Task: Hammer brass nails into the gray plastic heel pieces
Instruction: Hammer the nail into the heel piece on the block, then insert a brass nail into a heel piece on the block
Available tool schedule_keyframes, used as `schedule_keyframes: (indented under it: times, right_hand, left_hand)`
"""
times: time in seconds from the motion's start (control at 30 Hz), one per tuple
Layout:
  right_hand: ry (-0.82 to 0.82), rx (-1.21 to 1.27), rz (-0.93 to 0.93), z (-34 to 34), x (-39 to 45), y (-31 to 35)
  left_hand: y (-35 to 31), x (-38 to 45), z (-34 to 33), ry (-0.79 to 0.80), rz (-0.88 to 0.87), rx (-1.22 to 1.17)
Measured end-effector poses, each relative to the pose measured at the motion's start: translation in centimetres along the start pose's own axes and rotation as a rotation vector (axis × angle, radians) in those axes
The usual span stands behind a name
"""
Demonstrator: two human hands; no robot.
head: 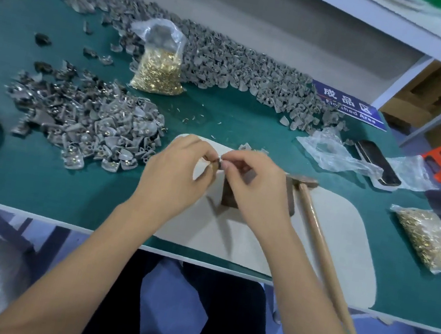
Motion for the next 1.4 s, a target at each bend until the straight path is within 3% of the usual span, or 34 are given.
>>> schedule_keyframes:
  times: [0.23,0.5,0.7,0.8,0.93,1.1,1.2,1.4]
  right_hand:
    - [0.177,0.045,0.034,-8.7,3.7,3.0]
    - [0.195,0.024,0.031,-15.0,6.5,4.4]
    - [0.210,0.022,0.069,-16.3,7.1,4.3]
    - [0.161,0.005,0.109,-13.6,7.0,3.8]
    - [-0.038,-0.110,-0.041,-4.8,7.5,-1.3]
    - [0.038,-0.307,-0.261,0.3,5.4,-7.1]
    - [0.005,-0.281,-0.245,0.4,4.6,-7.2]
    - [-0.056,-0.203,-0.275,1.1,4.8,-7.7]
  left_hand:
    - [7.1,-0.6,5.0,-0.101,0.073,0.032]
    - [12.5,-1.6,7.7,-0.237,0.185,0.225]
    - [12.8,-1.5,7.4,-0.250,0.181,0.250]
    - [11.9,-1.6,7.4,-0.251,0.113,0.230]
    - [8.8,-0.3,5.6,-0.140,-0.021,0.087]
    - [5.4,1.7,-0.1,0.166,0.002,-0.085]
    - [4.3,3.1,-3.0,0.309,0.031,0.020]
    - [4.2,5.1,-4.7,0.352,0.093,0.161]
Point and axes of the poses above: each hand's wrist, its own x-axis towards the middle knuckle, its own z-axis out of the back of the hand, y = z × x, the point moved 8 cm from there along x, towards the middle knuckle, and after that the axes turned 8 degrees about x, right-handed, at the moved point
